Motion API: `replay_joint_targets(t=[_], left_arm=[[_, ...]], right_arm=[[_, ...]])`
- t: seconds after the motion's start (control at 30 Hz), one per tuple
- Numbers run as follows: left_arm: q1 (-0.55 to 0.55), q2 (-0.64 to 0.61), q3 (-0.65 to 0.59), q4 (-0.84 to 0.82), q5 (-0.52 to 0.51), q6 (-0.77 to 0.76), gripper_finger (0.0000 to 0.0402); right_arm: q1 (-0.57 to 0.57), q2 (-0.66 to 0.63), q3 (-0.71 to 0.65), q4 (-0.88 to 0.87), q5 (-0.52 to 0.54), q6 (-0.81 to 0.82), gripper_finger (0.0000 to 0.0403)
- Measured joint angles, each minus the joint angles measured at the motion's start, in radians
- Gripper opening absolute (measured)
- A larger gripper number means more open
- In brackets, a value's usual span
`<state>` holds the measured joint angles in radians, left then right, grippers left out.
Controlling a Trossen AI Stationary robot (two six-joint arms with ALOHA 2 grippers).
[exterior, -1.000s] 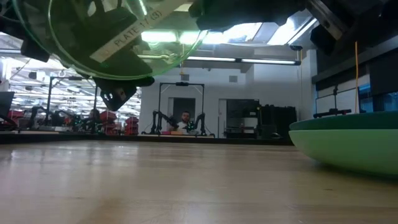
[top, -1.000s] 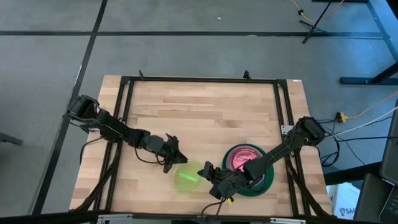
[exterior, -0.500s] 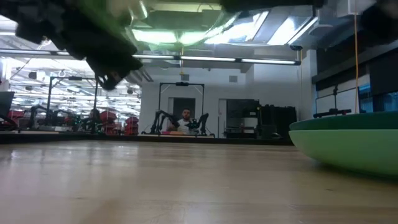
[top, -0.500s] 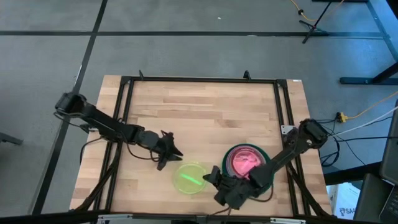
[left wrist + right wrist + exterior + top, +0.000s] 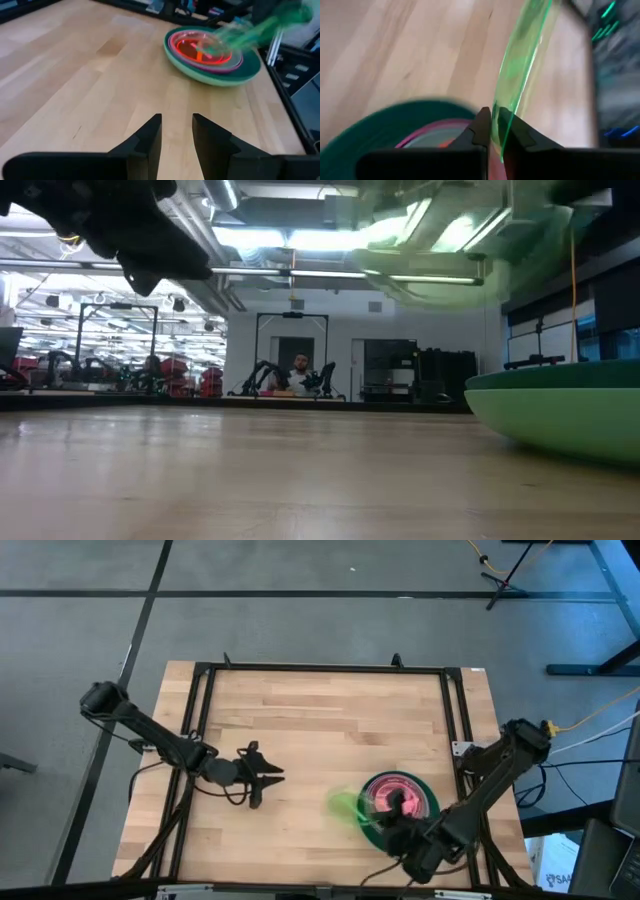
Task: Stack plastic plates
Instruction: Stack the green plate on the light pink plate
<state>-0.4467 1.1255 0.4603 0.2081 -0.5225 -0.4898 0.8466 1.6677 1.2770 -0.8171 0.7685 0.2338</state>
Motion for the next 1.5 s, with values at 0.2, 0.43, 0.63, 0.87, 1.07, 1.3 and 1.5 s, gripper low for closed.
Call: replay_joint_targets(t=[0.2, 0.43, 0.63, 0.87, 1.07, 1.3, 1.5], left_arm=[[-0.021, 0.021, 0.0, 0.017, -0.018, 0.002, 0.0102], [-0.022, 0.034, 0.0, 0.019, -0.019, 0.003, 0.0102], [-0.021, 0.034, 0.0, 0.033, -0.019, 0.003, 0.0102], [-0.016, 0.034, 0.0, 0.035, -0.019, 0.005, 0.0102], [-0.016, 0.034, 0.0, 0.036, -0.013, 0.007, 0.0102], [-0.012, 0.034, 0.0, 0.042, -0.002, 0.023, 0.0102], [0.016, 0.034, 0.0, 0.06, 0.117, 0.025, 0.0102]], right_arm=[[0.011, -0.066, 0.0, -0.296, -0.267, 0.493, 0.0023], [0.011, -0.068, 0.0, -0.419, -0.466, 0.686, 0.0023], [0.01, -0.067, 0.0, -0.41, -0.442, 0.723, 0.0025], [0.01, -0.066, -0.001, -0.423, -0.44, 0.764, 0.0089], [0.008, -0.066, -0.001, -0.413, -0.448, 0.721, 0.0157], [0.008, -0.123, -0.002, -0.44, -0.331, 0.647, 0.0178], [0.008, -0.199, -0.002, -0.406, -0.305, 0.656, 0.0173]])
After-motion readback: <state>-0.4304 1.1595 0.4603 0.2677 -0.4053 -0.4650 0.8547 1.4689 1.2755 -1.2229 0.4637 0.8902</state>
